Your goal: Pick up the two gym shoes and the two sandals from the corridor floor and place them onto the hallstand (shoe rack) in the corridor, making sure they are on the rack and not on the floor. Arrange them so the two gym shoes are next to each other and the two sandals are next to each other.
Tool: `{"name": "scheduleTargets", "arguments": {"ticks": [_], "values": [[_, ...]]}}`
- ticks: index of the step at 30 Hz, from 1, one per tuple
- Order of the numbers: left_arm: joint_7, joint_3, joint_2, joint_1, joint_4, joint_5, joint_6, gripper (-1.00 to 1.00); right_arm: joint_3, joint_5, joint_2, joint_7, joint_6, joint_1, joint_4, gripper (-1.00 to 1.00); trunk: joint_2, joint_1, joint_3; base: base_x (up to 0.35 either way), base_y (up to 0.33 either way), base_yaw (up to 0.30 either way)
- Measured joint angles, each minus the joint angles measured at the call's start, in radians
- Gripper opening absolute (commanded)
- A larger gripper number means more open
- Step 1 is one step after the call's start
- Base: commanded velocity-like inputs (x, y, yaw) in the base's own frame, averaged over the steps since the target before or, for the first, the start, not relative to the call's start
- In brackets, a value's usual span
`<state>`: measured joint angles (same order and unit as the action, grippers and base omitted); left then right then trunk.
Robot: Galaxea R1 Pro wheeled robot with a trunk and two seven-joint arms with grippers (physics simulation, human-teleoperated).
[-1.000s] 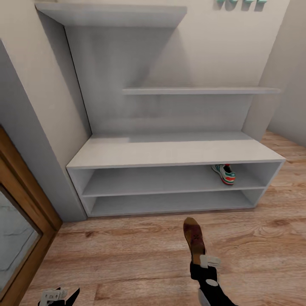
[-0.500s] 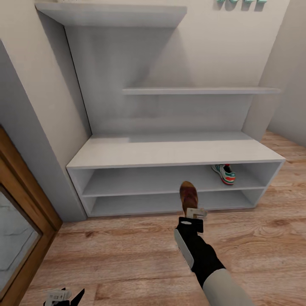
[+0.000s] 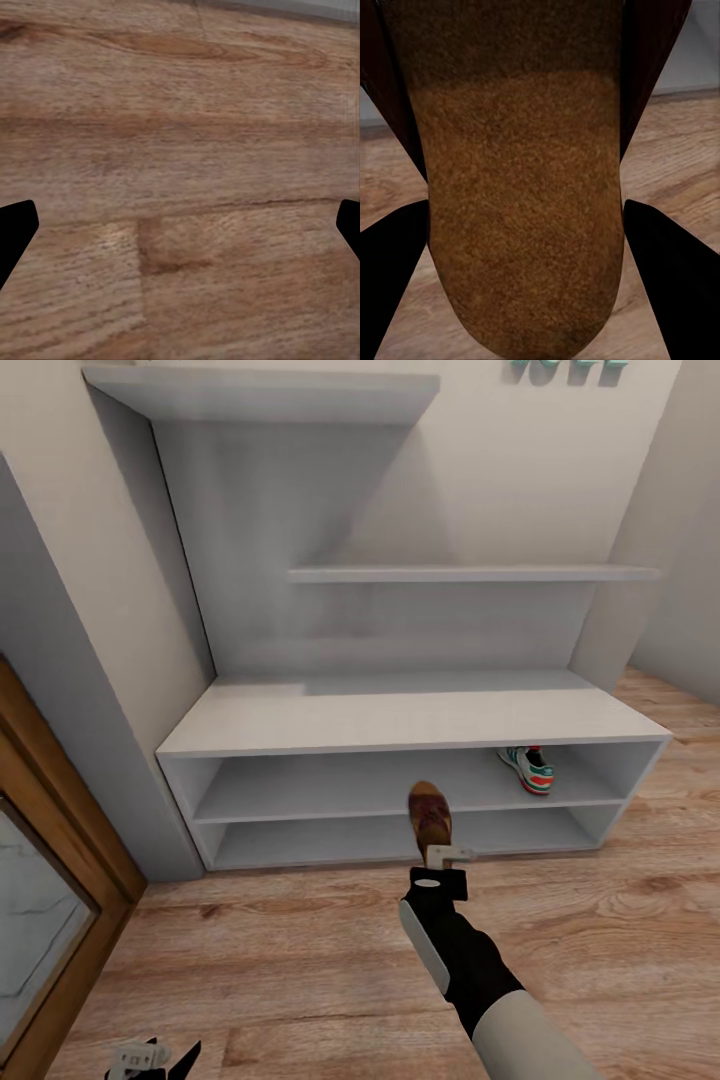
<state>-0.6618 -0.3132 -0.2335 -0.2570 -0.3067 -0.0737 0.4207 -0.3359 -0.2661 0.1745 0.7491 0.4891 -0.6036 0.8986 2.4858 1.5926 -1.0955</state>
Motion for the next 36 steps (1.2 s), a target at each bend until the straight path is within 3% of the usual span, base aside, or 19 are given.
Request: {"name": "scheduleTargets", "arguments": {"ticks": [9,24,36], "values": [[0.0,0.05,0.0,0.0,0.0,0.0,0.0,1.0,0.002,0.005,0.0,-0.133,0.001,0.0,-0.013,-1.0,0.0,0.0,-0.005,0.0,0.0,0.061],[0.0,0.054,0.0,0.0,0.0,0.0,0.0,1.0,0.004,0.008,0.0,-0.145,0.002,0.0,-0.015,-1.0,0.0,0.0,-0.025,0.001,0.0,0.123],[0.0,0.054,0.003,0.0,0.0,0.0,0.0,1.0,0.008,0.005,0.0,-0.132,0.0,0.0,-0.066,-1.0,0.0,-0.001,-0.036,0.306,0.0,0.05]]}}
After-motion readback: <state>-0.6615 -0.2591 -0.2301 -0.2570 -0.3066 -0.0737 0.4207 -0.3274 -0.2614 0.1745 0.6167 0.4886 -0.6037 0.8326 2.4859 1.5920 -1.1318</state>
